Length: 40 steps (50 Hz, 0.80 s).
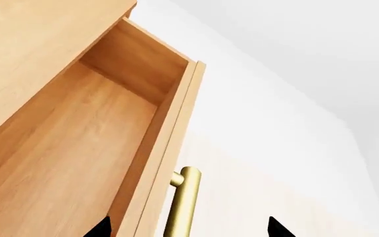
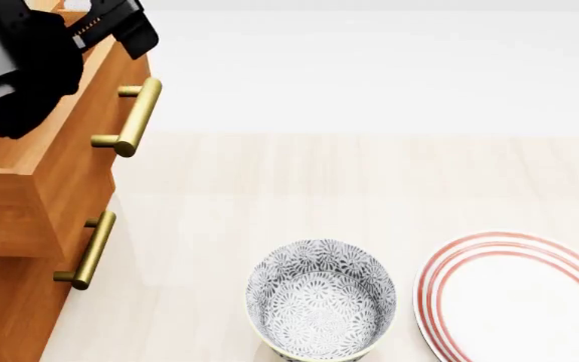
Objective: Open the top drawer of the cabinet.
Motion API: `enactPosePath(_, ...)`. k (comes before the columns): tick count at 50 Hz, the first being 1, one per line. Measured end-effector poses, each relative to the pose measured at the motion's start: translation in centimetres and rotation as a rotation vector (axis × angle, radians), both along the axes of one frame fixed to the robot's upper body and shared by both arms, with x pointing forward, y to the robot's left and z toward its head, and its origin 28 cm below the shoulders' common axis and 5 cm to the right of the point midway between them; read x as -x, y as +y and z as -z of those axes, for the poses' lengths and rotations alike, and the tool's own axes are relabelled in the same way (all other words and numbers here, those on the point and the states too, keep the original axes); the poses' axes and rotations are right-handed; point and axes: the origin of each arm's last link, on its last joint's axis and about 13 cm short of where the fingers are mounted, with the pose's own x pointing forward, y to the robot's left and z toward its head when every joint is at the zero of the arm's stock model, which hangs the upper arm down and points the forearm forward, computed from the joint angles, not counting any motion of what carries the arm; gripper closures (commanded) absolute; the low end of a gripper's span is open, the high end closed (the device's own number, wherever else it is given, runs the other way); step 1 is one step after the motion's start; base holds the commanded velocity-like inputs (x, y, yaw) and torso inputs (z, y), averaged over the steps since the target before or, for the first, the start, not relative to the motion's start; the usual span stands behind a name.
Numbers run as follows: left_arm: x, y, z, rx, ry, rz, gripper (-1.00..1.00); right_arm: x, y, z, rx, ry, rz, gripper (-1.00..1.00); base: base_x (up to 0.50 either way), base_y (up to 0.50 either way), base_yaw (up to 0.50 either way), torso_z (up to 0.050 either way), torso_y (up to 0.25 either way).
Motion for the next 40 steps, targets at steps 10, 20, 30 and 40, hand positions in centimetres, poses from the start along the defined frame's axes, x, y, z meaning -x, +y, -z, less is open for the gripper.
enactPosePath(10,0.0,-0.1,0.1,0.006,0.014,0.002,-1.0,0.0,0.0,0.0,-0.001,0.001,-0.002,-1.0,0.0,0.0,0.0,0.0,0.0)
enactPosePath(20,0.1,-0.6,0.4,0.009,0.027,0.027,-1.0,0.0,0.0,0.0,-0.001,0.001,-0.004,-1.0,0.0,0.0,0.0,0.0,0.0)
enactPosePath(30,0.4,-1.3,0.6,0.009,0.032,0.074,-1.0,0.0,0.0,0.0,-0.001,0.0,-0.003,-1.0,0.0,0.0,0.0,0.0,0.0)
enactPosePath(40,0.7,-2.2,0.8,0.007,0.034,0.122,-1.0,0.0,-0.1,-0.1,-0.001,-0.002,-0.001,-1.0,0.0,0.0,0.0,0.0,0.0)
